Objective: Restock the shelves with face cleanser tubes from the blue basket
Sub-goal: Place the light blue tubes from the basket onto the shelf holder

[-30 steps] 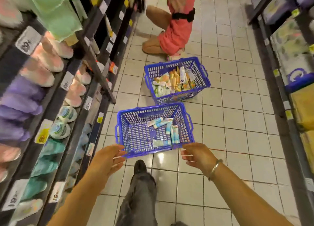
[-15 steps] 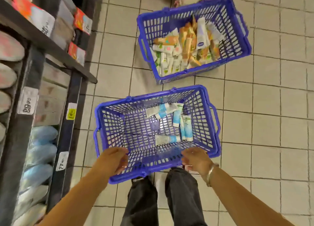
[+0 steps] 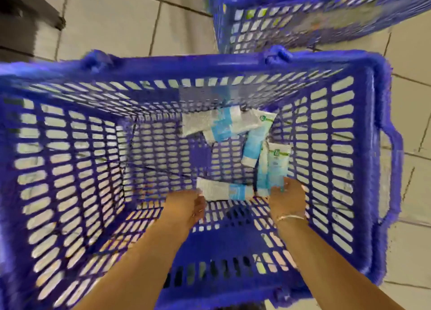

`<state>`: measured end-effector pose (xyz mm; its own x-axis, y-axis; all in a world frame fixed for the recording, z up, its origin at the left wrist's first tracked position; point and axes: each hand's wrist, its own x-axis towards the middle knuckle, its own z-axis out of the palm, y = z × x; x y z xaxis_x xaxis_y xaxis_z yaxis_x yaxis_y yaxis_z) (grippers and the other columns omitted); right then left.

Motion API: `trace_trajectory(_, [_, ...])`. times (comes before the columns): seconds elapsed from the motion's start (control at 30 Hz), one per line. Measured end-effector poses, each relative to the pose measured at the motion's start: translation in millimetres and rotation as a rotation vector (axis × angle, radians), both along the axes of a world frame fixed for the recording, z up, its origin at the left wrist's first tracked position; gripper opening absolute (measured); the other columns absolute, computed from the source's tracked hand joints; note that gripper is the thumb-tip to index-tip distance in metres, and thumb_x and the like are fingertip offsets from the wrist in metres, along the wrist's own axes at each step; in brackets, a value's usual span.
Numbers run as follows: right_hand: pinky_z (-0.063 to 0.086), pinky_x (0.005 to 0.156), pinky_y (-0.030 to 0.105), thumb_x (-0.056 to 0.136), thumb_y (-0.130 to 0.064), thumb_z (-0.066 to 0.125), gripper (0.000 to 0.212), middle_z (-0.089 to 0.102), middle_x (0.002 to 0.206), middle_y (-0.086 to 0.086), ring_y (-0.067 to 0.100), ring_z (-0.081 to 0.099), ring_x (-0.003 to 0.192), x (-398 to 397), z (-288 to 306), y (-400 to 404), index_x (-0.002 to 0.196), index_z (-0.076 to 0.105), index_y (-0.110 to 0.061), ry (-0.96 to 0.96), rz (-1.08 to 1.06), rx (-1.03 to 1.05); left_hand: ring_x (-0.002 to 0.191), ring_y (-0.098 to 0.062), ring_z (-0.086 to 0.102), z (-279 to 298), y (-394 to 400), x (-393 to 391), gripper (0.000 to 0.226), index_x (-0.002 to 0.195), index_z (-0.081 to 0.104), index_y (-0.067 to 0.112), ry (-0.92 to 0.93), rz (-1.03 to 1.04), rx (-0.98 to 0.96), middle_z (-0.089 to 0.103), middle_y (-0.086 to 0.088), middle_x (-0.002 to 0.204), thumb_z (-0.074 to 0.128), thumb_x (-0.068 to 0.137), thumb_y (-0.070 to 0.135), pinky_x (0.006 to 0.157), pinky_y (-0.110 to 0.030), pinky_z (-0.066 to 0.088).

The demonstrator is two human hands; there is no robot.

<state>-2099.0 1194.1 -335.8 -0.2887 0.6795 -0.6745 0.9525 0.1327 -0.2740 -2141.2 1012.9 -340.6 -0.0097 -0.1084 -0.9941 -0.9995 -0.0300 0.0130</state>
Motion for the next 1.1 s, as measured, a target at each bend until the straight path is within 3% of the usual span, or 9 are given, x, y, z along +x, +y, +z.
trace_trajectory(0.13, [0.042, 0.091, 0.031, 0.086, 0.006, 0.050, 0.045, 0.047, 0.123, 0.016, 0.034, 0.049, 0.116, 8, -33, -5, 0.130, 0.044, 0.002, 0.031, 0.053, 0.037, 0.061, -0.018, 0.056, -41, 45, 18, 0.012, 0.095, 0.058, 0.002, -0.075, 0.066, -0.023, 0.057, -0.009, 0.074, 0.049, 0.094, 0.010, 0.054, -0.023, 0.042])
trace_trajectory(0.27, [0.044, 0.093, 0.039, 0.086, -0.004, 0.055, 0.059, 0.035, 0.131, 0.017, 0.034, 0.045, 0.116, 11, -53, 3, 0.140, 0.029, -0.005, -0.080, 0.128, 0.112, 0.123, -0.025, 0.049, -64, 78, 32, 0.052, 0.143, 0.033, 0.012, -0.082, 0.116, -0.097, 0.046, -0.011, 0.140, 0.049, 0.094, 0.021, 0.092, -0.026, 0.047])
trace_trajectory(0.33, [0.045, 0.093, 0.042, 0.086, -0.007, 0.058, 0.063, 0.035, 0.132, 0.017, 0.034, 0.045, 0.118, 11, -61, 5, 0.140, 0.025, -0.005, -0.117, 0.138, 0.118, 0.129, -0.028, 0.043, -74, 87, 30, 0.047, 0.141, 0.035, 0.006, -0.094, 0.162, -0.010, 0.041, -0.014, 0.144, 0.047, 0.096, 0.015, 0.072, -0.016, 0.051])
trace_trajectory(0.4, [0.045, 0.092, 0.042, 0.086, -0.007, 0.059, 0.058, 0.042, 0.132, 0.017, 0.034, 0.047, 0.118, 16, -69, 9, 0.136, 0.028, -0.005, -0.117, 0.090, 0.076, 0.131, -0.032, 0.040, -81, 94, 27, 0.043, 0.137, 0.038, 0.000, -0.155, 0.127, 0.030, 0.040, -0.019, 0.144, 0.045, 0.097, 0.014, 0.065, -0.010, 0.050])
trace_trajectory(0.47, [0.047, 0.084, 0.036, 0.085, -0.005, 0.060, 0.043, 0.052, 0.124, 0.016, 0.032, 0.055, 0.110, 18, -76, 15, 0.120, 0.035, -0.007, -0.073, 0.008, 0.030, 0.129, -0.035, 0.043, -88, 98, 23, 0.045, 0.133, 0.041, -0.002, -0.224, 0.209, 0.028, 0.045, -0.022, 0.139, 0.049, 0.096, 0.021, 0.092, -0.032, 0.047])
trace_trajectory(0.63, [0.045, 0.066, 0.026, 0.085, -0.007, 0.061, 0.037, 0.056, 0.117, 0.012, 0.022, 0.057, 0.092, 15, -93, 22, 0.109, 0.033, -0.015, 0.040, -0.033, -0.034, 0.095, -0.033, 0.058, -121, 102, 10, 0.031, 0.077, 0.044, 0.001, -0.375, 0.336, -0.002, 0.049, -0.017, 0.076, 0.053, 0.093, 0.026, 0.088, -0.044, 0.046])
trace_trajectory(0.83, [0.044, 0.072, 0.026, 0.087, -0.002, 0.057, 0.038, 0.050, 0.107, 0.005, 0.020, 0.054, 0.091, 14, -99, 26, 0.117, 0.035, -0.008, 0.098, -0.118, -0.133, 0.094, -0.031, 0.061, -130, 97, 26, 0.043, 0.110, 0.048, 0.010, -0.323, 0.424, -0.058, 0.060, -0.016, 0.106, 0.061, 0.083, 0.041, 0.060, -0.048, 0.049])
trace_trajectory(1.0, [0.042, 0.073, 0.030, 0.087, 0.005, 0.054, 0.043, 0.047, 0.104, 0.009, 0.021, 0.049, 0.089, 17, -96, 32, 0.124, 0.033, -0.001, 0.093, -0.251, -0.247, 0.115, -0.038, 0.053, -124, 76, 27, 0.049, 0.128, 0.044, 0.007, -0.161, 0.328, -0.235, 0.052, -0.017, 0.127, 0.047, 0.091, 0.039, 0.095, -0.054, 0.045])
trace_trajectory(1.1, [0.042, 0.064, 0.028, 0.085, 0.002, 0.058, 0.038, 0.050, 0.096, 0.008, 0.020, 0.051, 0.078, 19, -87, 28, 0.117, 0.037, -0.004, 0.087, -0.318, -0.329, 0.114, -0.038, 0.052, -108, 56, 24, 0.065, 0.139, 0.032, 0.005, -0.160, 0.205, -0.324, 0.050, -0.019, 0.128, 0.049, 0.090, 0.045, 0.097, -0.051, 0.043])
